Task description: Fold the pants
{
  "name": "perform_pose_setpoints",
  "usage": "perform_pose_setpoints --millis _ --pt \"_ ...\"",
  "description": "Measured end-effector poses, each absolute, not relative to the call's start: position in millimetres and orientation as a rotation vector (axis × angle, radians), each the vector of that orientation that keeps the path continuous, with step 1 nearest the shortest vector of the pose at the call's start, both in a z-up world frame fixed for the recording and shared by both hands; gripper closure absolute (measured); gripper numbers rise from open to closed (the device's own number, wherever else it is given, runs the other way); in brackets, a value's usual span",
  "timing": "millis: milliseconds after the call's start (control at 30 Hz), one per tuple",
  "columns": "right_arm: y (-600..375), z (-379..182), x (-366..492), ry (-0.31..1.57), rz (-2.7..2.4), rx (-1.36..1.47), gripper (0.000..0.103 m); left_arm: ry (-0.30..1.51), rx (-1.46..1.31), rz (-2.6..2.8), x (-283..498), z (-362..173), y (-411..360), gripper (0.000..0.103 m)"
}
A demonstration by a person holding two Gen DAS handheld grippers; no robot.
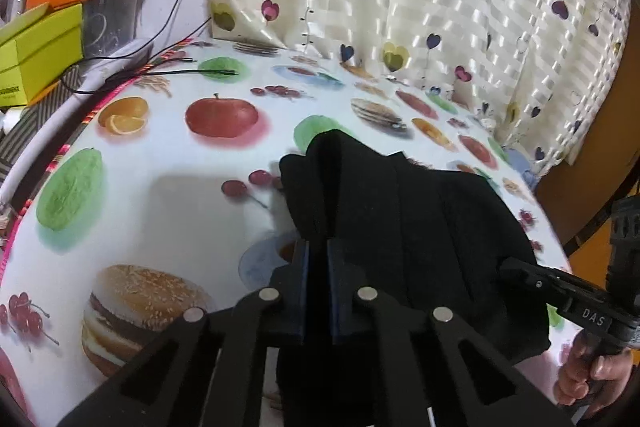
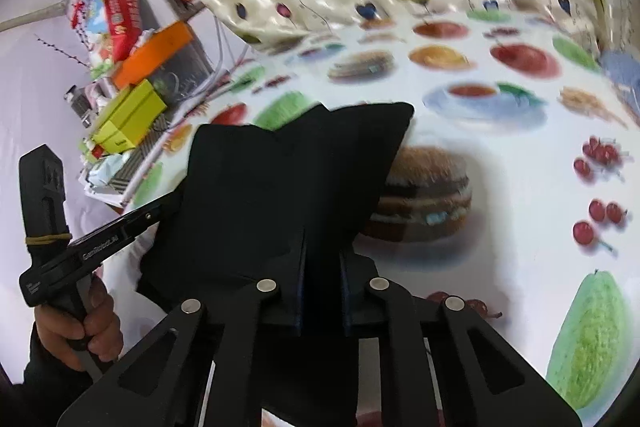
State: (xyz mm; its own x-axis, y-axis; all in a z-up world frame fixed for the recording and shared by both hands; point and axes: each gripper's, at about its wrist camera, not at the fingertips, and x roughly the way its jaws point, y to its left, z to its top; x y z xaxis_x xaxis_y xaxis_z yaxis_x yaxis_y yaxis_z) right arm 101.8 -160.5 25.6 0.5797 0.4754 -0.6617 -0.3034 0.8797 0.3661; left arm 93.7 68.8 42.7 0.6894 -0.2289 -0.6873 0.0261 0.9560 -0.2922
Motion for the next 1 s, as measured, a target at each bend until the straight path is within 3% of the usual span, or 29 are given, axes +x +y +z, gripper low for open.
perform_pose_setpoints --millis 600,800,1000 --pt "-79.4 49.4 152.4 0.791 0.565 0.187 0.09 0.714 -0.21 -0.067 135.7 71.9 128.0 0.094" --pt "-35.6 38.1 191.8 0.832 0.588 0.154 0.089 0.739 -0.184 0.03 172.8 52.2 167.6 0.093" --pt "-40.5 17.6 201.5 0.885 0.501 0.101 0.073 0.812 -0.22 0.122 173.9 19.4 202.0 0.093"
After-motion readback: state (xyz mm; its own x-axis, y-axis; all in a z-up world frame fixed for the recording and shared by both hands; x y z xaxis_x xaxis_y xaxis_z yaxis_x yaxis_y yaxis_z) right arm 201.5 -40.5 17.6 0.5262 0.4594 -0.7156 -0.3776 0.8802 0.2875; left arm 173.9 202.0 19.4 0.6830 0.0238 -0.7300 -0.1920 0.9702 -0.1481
